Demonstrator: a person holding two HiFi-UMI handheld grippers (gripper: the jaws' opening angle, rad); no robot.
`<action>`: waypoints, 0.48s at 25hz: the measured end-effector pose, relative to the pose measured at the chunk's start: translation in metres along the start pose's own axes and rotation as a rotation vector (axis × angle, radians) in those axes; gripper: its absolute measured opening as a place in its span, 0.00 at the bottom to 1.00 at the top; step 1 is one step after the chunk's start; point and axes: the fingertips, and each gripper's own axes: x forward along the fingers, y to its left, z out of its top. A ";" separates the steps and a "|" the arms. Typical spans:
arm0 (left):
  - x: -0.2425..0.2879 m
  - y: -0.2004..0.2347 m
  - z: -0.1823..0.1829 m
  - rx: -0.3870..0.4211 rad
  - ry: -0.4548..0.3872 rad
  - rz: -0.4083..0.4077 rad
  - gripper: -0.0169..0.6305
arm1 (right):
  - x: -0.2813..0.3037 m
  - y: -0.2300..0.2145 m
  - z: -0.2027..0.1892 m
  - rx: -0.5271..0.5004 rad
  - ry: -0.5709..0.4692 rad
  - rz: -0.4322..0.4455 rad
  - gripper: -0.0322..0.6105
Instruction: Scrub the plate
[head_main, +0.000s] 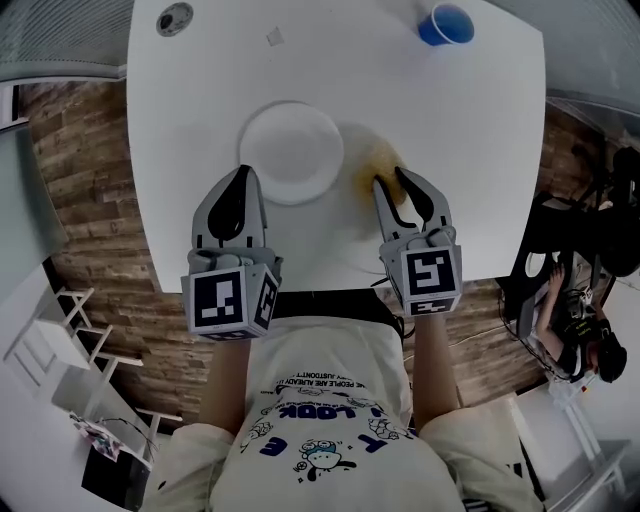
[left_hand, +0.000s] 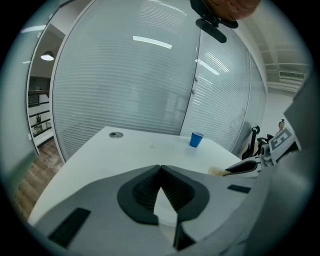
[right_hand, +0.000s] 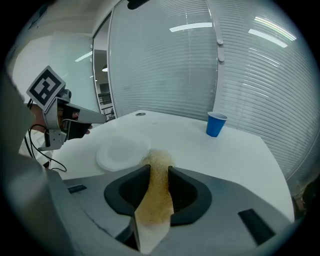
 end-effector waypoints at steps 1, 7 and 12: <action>-0.001 0.002 -0.002 -0.004 0.003 0.004 0.07 | 0.000 0.002 -0.001 0.004 0.003 0.001 0.22; -0.005 0.009 -0.019 -0.042 0.050 0.017 0.07 | 0.000 0.002 -0.005 0.006 0.013 0.007 0.21; -0.008 0.016 -0.033 -0.088 0.096 0.011 0.07 | 0.001 0.002 -0.005 0.024 0.016 0.015 0.20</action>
